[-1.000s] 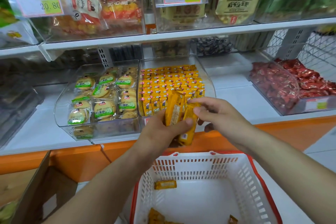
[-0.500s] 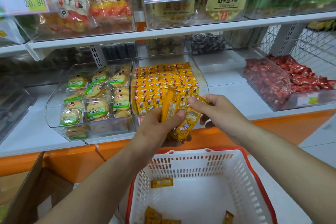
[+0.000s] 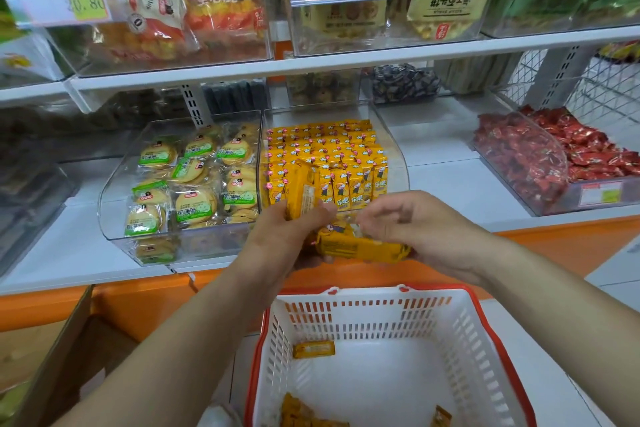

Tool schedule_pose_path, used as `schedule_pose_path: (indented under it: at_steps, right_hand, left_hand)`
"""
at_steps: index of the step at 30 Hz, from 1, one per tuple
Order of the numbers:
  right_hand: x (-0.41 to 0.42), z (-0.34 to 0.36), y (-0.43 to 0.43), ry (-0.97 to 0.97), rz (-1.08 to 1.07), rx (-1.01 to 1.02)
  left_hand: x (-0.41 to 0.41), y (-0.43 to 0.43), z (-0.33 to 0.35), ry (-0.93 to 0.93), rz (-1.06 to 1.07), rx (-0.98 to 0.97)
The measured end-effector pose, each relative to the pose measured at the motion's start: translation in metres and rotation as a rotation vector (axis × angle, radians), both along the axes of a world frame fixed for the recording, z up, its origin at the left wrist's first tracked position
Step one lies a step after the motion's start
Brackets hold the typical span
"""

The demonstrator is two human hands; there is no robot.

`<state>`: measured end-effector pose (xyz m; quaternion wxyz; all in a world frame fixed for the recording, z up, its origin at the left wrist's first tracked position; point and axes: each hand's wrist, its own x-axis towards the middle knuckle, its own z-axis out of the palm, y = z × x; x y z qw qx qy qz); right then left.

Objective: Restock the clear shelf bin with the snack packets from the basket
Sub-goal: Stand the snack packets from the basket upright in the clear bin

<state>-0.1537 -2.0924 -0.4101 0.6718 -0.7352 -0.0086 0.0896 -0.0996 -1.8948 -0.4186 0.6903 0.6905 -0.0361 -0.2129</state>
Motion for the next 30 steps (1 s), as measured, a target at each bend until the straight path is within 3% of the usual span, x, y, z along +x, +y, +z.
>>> schedule_pose_path:
  at_steps: [5, 9, 13, 16, 22, 30]
  right_hand:
    - [-0.004, -0.001, -0.005, 0.168, 0.166, 0.069]
    - [0.0, 0.007, -0.016, 0.047, -0.023, 0.068]
    - [0.019, 0.018, -0.034, -0.191, -0.344, -0.231]
    - [0.048, 0.019, -0.047, -0.315, -0.464, -0.505]
    - [0.112, 0.009, -0.056, -0.283, -0.236, -1.182]
    - [0.147, -0.007, -0.055, -0.318, -0.015, -1.743]
  left_hand:
    - [0.0, 0.001, 0.001, -0.042, 0.01, 0.056]
    - [0.002, 0.004, 0.006, 0.041, 0.009, -0.003]
    - [0.001, 0.004, 0.006, 0.099, -0.017, -0.047]
    - [0.005, 0.004, 0.002, 0.089, 0.002, -0.057]
    - [0.012, 0.008, -0.006, 0.033, -0.036, -0.04]
    - [0.02, 0.011, -0.01, 0.009, -0.051, -0.059]
